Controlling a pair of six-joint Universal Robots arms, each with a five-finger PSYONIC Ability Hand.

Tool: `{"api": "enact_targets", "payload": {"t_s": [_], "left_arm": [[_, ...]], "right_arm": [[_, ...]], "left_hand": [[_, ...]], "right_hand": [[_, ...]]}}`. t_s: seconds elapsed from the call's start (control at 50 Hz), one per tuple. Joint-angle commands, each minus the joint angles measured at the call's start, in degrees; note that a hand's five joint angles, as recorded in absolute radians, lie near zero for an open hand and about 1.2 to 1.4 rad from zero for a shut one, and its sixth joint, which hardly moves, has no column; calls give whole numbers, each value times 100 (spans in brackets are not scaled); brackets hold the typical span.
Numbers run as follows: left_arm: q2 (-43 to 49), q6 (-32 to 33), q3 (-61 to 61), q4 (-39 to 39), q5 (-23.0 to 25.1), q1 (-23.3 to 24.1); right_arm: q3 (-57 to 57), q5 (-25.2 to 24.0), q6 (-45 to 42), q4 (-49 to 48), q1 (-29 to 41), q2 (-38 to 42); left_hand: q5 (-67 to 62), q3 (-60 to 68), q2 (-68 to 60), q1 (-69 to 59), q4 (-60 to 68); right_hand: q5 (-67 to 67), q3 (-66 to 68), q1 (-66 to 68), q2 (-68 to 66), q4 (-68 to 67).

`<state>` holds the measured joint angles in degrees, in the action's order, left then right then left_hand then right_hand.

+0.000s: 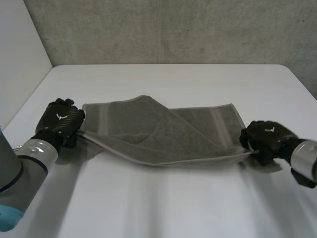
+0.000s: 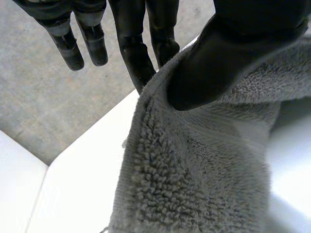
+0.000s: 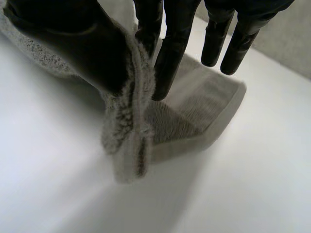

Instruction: Fold the towel.

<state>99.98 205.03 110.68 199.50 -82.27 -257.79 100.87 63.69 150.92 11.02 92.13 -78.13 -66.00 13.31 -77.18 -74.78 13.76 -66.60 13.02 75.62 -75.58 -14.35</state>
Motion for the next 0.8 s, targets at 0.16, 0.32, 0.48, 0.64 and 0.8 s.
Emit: {"api": "enact_targets", "payload": {"t_s": [0.16, 0.32, 0.48, 0.64, 0.8], "left_arm": [[-1526, -33, -319, -1115, 896, -614], [-1456, -15, -556, -1115, 923, -606], [-717, 29, -688, -1098, 932, -597], [-603, 11, -723, -1133, 932, -649], [-1464, 11, -714, -1317, 949, -711]], "right_arm": [[-1351, -287, -986, 1218, -538, -1073], [-1641, -305, -959, 849, -538, -976], [-1808, -278, -1038, 849, -520, -352], [-1729, -287, -968, 910, -538, -335], [-1702, -419, -995, 1393, -591, -1055]], "left_hand": [[-400, -331, -282, -522, -376], [-400, -331, -282, -522, -376], [-400, -331, -282, -522, -376], [-400, -331, -282, -522, -376], [-400, -331, -282, -522, -376]], "right_hand": [[-340, -302, 438, -442, 435], [-340, -302, 438, -442, 435], [-340, -302, 438, -442, 435], [-340, -302, 438, -442, 435], [-340, -302, 438, -442, 435]]}}
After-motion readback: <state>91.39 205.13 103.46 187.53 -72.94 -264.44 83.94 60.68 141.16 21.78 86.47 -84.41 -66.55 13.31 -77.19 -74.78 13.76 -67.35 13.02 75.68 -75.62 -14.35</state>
